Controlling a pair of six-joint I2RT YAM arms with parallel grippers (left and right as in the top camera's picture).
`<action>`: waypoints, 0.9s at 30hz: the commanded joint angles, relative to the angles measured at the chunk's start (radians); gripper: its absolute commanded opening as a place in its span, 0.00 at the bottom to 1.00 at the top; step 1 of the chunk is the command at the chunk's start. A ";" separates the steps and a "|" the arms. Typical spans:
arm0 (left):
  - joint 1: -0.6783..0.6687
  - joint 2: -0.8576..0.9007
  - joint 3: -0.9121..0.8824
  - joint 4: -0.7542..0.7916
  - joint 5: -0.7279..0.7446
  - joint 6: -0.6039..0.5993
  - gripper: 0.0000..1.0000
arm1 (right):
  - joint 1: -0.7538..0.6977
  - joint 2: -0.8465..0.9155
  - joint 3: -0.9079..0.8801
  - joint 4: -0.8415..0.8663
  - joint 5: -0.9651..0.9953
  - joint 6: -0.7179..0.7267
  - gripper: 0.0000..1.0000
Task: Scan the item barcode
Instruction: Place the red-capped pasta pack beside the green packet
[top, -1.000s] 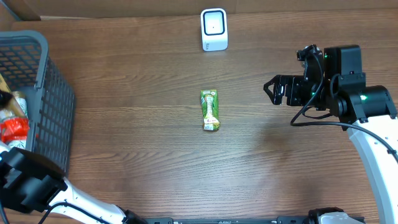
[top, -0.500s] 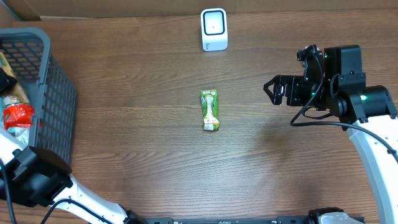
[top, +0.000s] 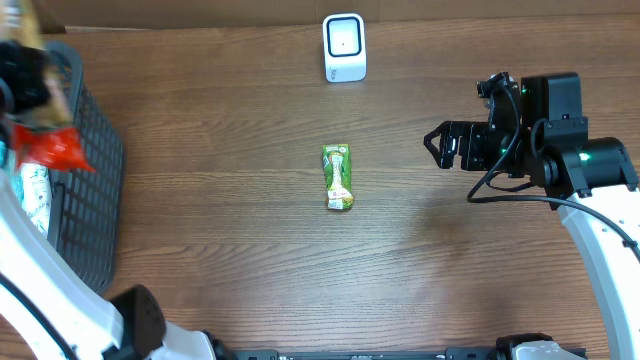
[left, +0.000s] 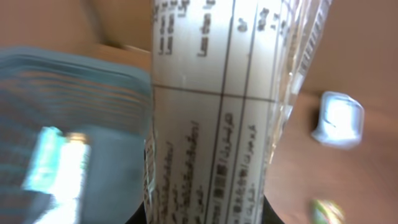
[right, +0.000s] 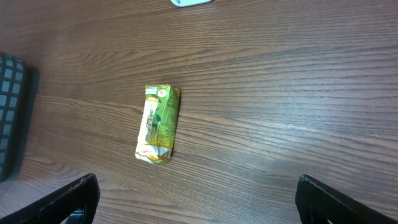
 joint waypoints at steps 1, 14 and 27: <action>-0.163 0.034 -0.021 -0.043 0.062 -0.029 0.04 | 0.006 0.000 0.024 0.006 -0.006 0.000 1.00; -0.657 0.109 -0.682 0.137 0.018 -0.221 0.04 | 0.006 0.000 0.024 0.002 -0.006 -0.001 1.00; -0.729 0.109 -1.209 0.673 0.017 -0.513 0.04 | 0.006 0.000 0.024 -0.006 -0.006 -0.001 1.00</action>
